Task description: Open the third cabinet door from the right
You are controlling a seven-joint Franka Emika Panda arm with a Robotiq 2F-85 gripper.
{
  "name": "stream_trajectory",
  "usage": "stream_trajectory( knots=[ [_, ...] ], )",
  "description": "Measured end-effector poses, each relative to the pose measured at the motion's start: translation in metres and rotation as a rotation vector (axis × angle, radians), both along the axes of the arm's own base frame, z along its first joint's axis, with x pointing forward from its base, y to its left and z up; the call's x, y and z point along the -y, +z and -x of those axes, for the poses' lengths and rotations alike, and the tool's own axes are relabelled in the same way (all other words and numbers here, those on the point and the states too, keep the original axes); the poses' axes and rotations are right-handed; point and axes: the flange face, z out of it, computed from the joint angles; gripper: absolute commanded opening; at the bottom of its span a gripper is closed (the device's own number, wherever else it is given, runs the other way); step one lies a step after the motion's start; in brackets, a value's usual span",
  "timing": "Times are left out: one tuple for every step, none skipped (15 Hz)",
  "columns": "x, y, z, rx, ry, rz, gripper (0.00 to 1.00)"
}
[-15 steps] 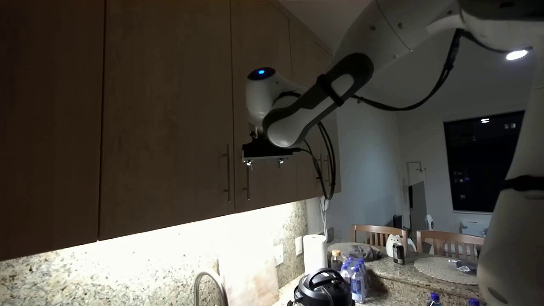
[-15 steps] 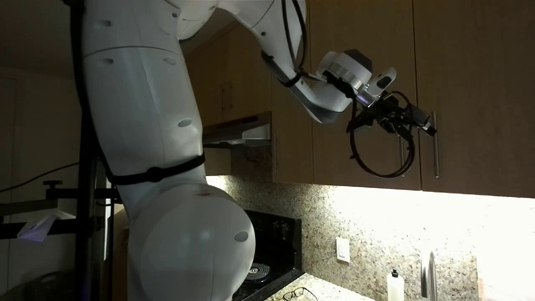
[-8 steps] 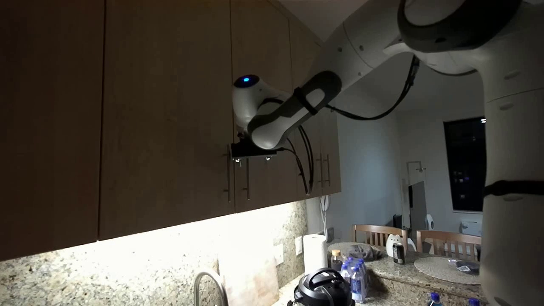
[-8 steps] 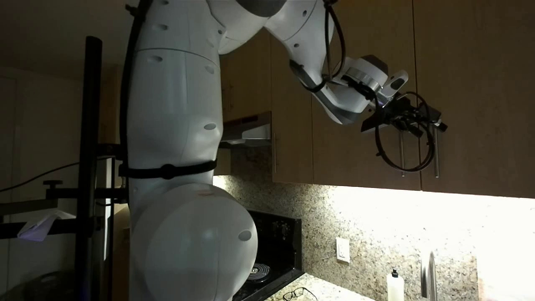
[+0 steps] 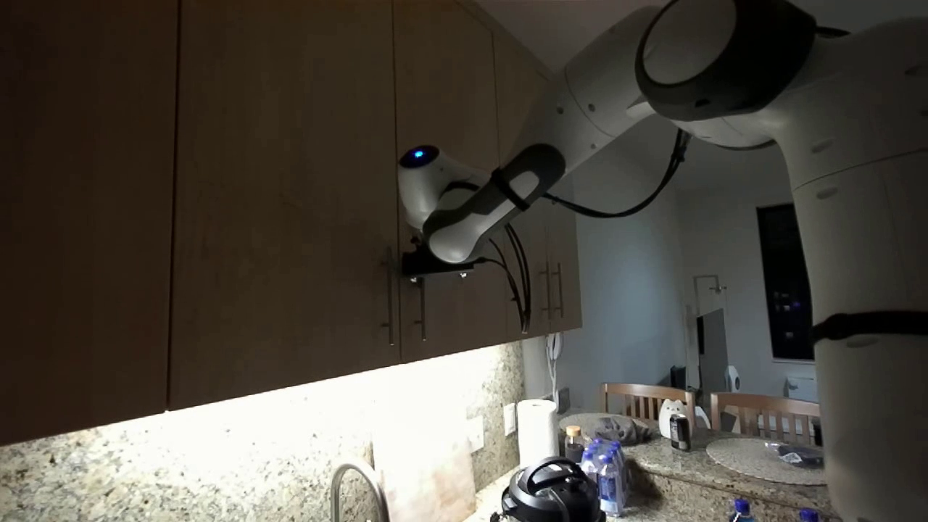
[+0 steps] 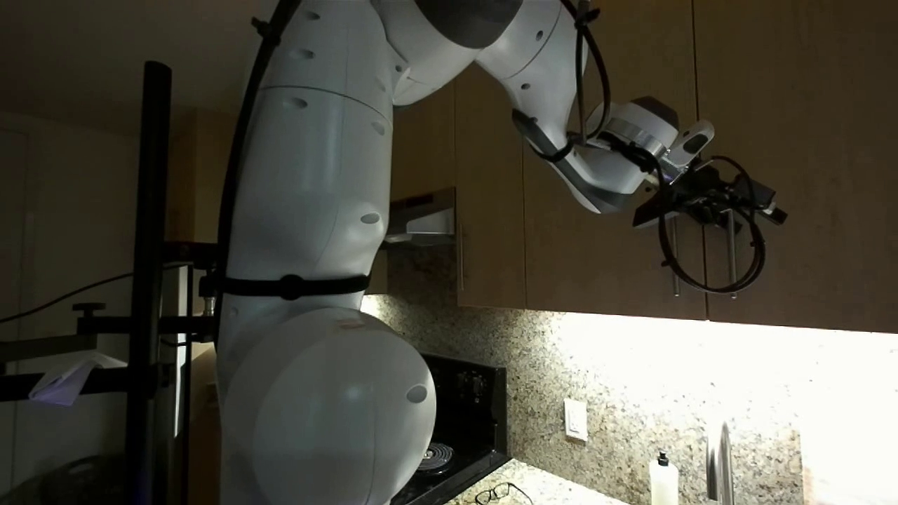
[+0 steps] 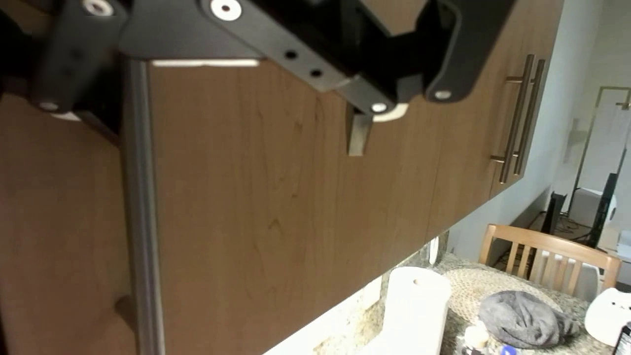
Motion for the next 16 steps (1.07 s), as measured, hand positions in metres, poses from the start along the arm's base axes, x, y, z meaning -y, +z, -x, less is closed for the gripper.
stream_trajectory(
  knots=[
    [0.001, 0.0, 0.0, -0.001, -0.002, 0.001, 1.0],
    [0.001, 0.0, 0.0, -0.001, -0.004, 0.001, 1.0],
    [0.001, 0.0, 0.0, -0.001, -0.004, 0.001, 1.0],
    [0.001, 0.0, 0.0, -0.001, -0.004, -0.001, 1.0],
    [0.001, 0.0, 0.0, -0.001, -0.005, -0.003, 1.0],
    [0.002, 0.0, 0.0, 0.0, -0.009, -0.01, 1.0],
    [0.002, 0.001, 0.0, 0.001, -0.012, -0.016, 1.0],
    [0.003, 0.001, 0.0, 0.004, -0.016, -0.024, 1.0],
    [0.003, 0.001, 0.001, 0.006, -0.022, -0.036, 1.0],
    [0.004, 0.001, 0.002, 0.01, -0.031, -0.052, 1.0],
    [0.005, 0.001, 0.003, 0.013, -0.039, -0.066, 1.0],
    [0.006, 0.001, 0.005, 0.019, -0.049, -0.077, 1.0],
    [0.006, 0.001, 0.009, 0.028, -0.061, -0.089, 1.0],
    [0.007, 0.001, 0.013, 0.035, -0.073, -0.099, 1.0],
    [0.007, 0.001, 0.017, 0.04, -0.081, -0.106, 1.0],
    [0.007, 0.0, 0.022, 0.044, -0.09, -0.113, 1.0]
  ],
)
